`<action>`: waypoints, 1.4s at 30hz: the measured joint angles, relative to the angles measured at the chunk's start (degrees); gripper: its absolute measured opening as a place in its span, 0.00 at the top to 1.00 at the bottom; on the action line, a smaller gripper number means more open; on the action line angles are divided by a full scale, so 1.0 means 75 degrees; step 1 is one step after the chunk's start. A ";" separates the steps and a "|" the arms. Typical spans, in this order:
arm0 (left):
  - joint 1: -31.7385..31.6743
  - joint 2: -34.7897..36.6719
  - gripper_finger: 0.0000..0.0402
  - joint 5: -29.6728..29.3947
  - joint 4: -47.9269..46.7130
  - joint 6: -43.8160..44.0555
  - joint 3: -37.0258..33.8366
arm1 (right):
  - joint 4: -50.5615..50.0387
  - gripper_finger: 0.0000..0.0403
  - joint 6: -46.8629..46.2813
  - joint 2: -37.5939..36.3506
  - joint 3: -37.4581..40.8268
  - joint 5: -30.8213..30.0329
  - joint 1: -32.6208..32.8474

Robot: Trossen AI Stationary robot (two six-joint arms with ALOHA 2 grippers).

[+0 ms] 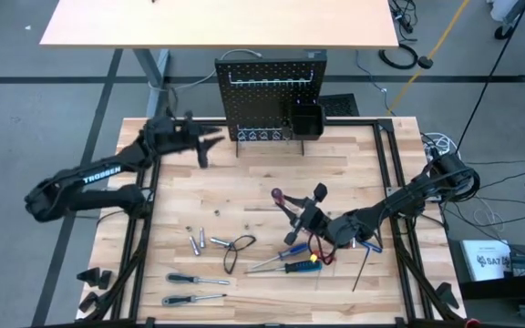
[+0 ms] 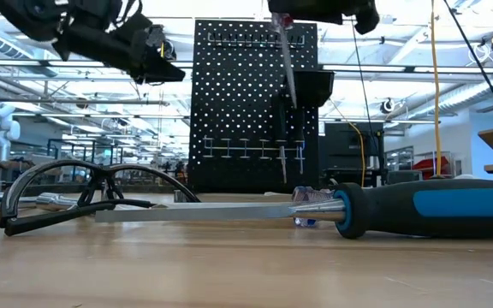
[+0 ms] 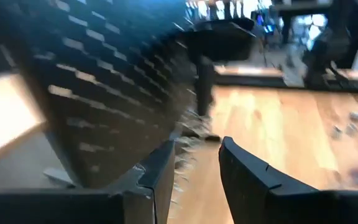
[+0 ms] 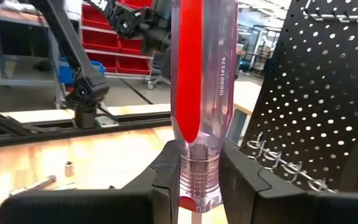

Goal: Hang tools onto peg board
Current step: Hang the top red screwdriver on the peg board

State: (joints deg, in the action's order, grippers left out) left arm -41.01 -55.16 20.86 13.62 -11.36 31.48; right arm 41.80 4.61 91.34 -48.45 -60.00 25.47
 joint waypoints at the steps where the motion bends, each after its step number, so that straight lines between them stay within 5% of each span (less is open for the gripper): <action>1: -0.0290 -0.0086 0.68 0.0229 0.0203 0.0047 0.0000 | 0.0015 0.83 0.0057 -0.0015 0.0021 -0.0010 0.0005; 9: -0.1862 -0.1308 0.68 0.1198 0.1447 0.0480 0.0032 | -0.0024 0.83 0.0076 -0.0425 0.0469 0.0000 -0.0234; 16: -0.2280 -0.2773 0.68 0.0315 0.2771 0.1274 0.0448 | -0.0023 0.83 -0.0499 -0.0729 0.0979 0.0012 -0.0455; 25: -0.1809 -0.3986 0.68 0.0122 0.3236 0.1415 0.1020 | -0.0012 0.83 -0.0579 -0.0782 0.1044 0.0021 -0.0493; 38: -0.0733 -0.3527 0.68 0.0593 0.1941 0.1402 0.1000 | -0.0010 0.83 -0.0464 -0.0788 0.1044 -0.0049 -0.0374; 42: -0.0168 -0.3270 0.68 0.0775 0.1494 0.1388 0.0997 | -0.0312 0.83 -0.0219 -0.1137 0.1047 -0.0666 -0.0111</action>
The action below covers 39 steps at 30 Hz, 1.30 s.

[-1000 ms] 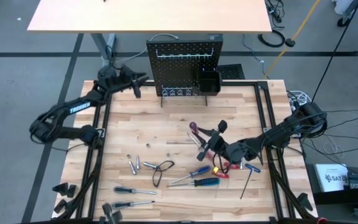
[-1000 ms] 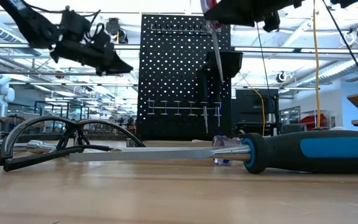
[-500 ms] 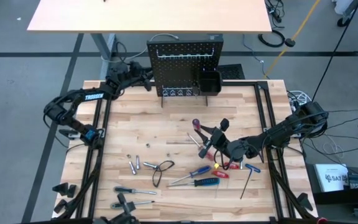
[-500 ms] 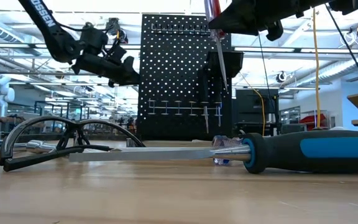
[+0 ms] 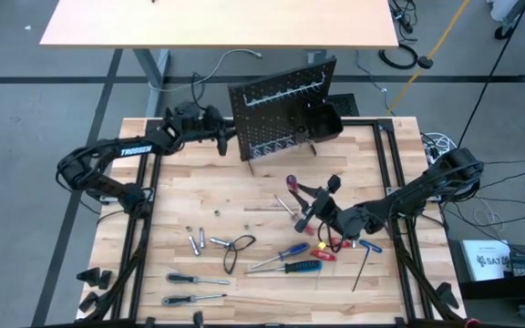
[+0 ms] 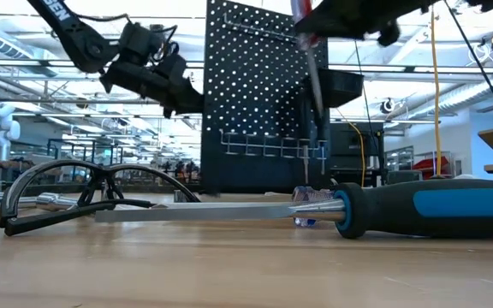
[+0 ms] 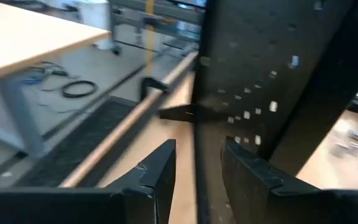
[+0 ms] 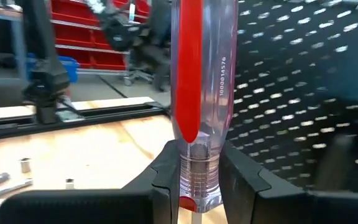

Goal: Hang tools onto peg board
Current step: Hang the top red screwdriver on the peg board

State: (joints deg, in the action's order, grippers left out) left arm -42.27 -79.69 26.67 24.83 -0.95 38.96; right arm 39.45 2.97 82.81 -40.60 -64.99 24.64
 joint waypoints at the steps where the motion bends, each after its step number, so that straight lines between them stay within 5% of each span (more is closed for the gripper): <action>1: 0.0159 0.0069 0.68 0.0012 -0.0110 -0.0058 0.0000 | -0.0213 0.83 0.0017 -0.0158 0.0000 -0.0232 0.0082; 7: 0.1007 0.0497 0.68 -0.0480 -0.0886 -0.0326 -0.0001 | -0.2858 0.83 -0.1269 -0.1320 0.0000 -0.1192 0.0551; 15: 0.1448 0.1490 0.68 -0.2148 -0.2509 -0.1003 -0.0003 | -0.8189 0.83 -0.6606 -0.2208 0.0000 -0.2573 0.1232; 21: 0.1441 0.2660 0.68 -0.2220 -0.3230 -0.0839 -0.0529 | -0.9776 0.83 -0.9137 -0.1934 0.0000 -0.2845 0.1376; 25: 0.1594 0.3446 0.68 -0.2244 -0.2790 -0.0150 -0.1449 | -0.9807 0.83 -0.9135 -0.1900 0.0000 -0.2068 0.1094; 31: 0.2202 0.4146 0.68 -0.2370 -0.0890 0.0846 -0.2913 | -0.9537 0.83 -0.8235 -0.1918 0.0000 0.0489 0.0114; 39: 0.3165 0.4279 0.68 -0.3395 0.0238 0.0942 -0.3372 | -0.4900 0.83 -0.3322 -0.1879 0.0000 0.3269 -0.1154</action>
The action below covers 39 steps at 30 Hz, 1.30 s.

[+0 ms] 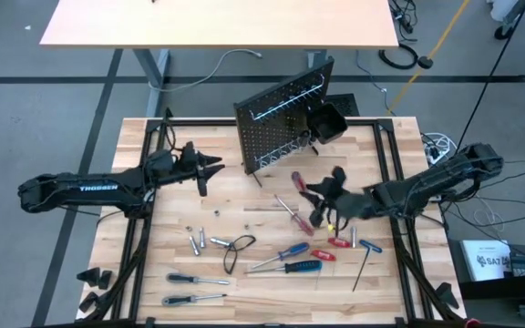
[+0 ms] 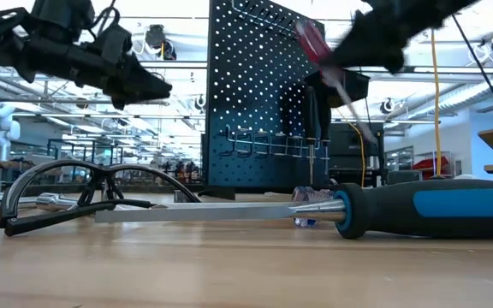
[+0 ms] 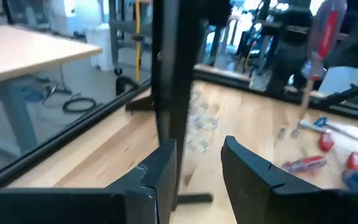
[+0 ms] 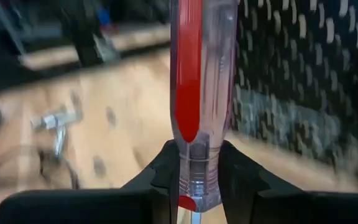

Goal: Hang tools onto peg board
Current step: Hang the top red screwdriver on the peg board

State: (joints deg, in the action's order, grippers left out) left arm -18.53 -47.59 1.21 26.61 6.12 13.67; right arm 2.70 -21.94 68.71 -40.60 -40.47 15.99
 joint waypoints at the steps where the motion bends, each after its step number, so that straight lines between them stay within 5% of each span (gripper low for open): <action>1: 0.0153 0.0000 0.68 -0.0097 0.0106 0.0002 0.0000 | 0.0527 0.83 0.0518 0.0011 0.0000 0.0012 -0.0166; 12: 0.1068 0.0000 0.68 -0.0632 0.1019 -0.0455 0.0003 | 0.6845 0.83 0.3123 0.1779 0.0753 0.0112 -0.1502; 19: 0.1079 0.0000 0.68 -0.0640 0.0979 -0.0525 0.0003 | 0.9885 0.83 0.4756 0.3346 0.0793 -0.1404 -0.1504; 27: 0.1076 0.0000 0.68 -0.0648 0.0957 -0.0690 0.0003 | 1.1617 0.83 0.5854 0.4286 0.0791 -0.2233 -0.1539; 39: 0.1076 0.0000 0.68 -0.0698 0.0944 -0.0715 0.0003 | 1.1622 0.83 0.6244 0.4268 0.0711 -0.2188 -0.1878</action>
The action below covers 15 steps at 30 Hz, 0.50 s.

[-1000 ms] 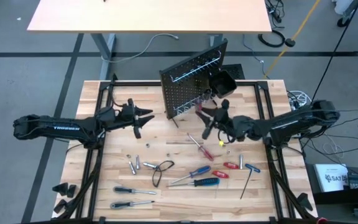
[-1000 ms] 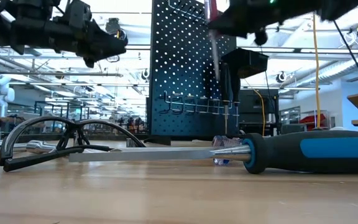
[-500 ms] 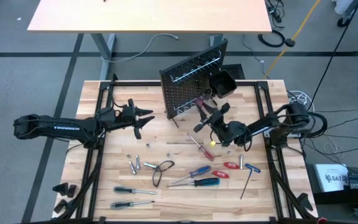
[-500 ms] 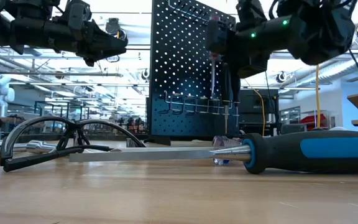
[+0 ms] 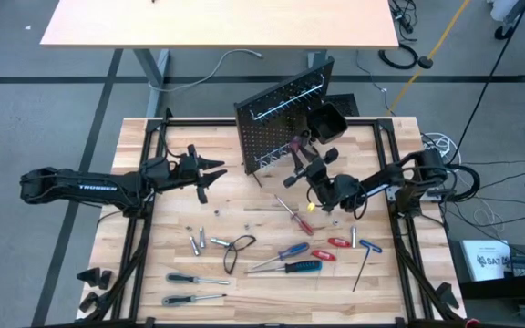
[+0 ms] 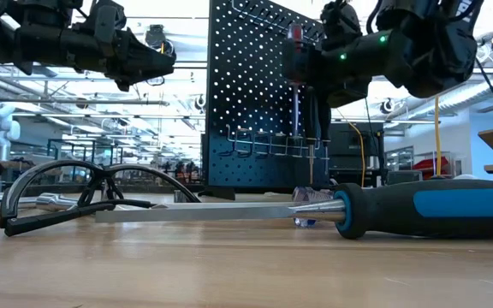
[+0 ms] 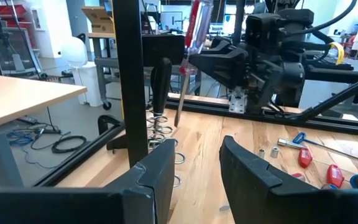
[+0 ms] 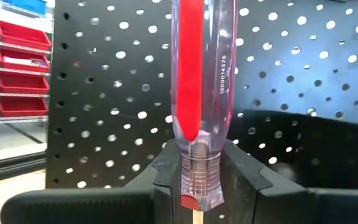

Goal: Hang tools onto peg board
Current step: Hang the top red screwdriver on the peg board

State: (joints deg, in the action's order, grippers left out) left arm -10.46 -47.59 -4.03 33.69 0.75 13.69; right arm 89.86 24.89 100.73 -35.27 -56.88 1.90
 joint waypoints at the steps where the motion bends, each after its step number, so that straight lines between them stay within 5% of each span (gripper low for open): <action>1: 0.0000 0.0000 0.68 -0.0001 0.0000 0.0000 0.0000 | 0.0000 0.83 0.0035 0.0000 0.0000 0.0012 -0.0063; 15: 0.0000 -0.0003 0.68 -0.0040 -0.0042 -0.0006 0.0000 | 0.0004 0.83 0.0271 0.0000 -0.0169 0.0389 -0.0468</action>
State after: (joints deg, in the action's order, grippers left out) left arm -10.46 -47.62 -4.32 33.38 0.71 13.69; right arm 89.89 26.92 100.73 -36.54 -53.96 -1.61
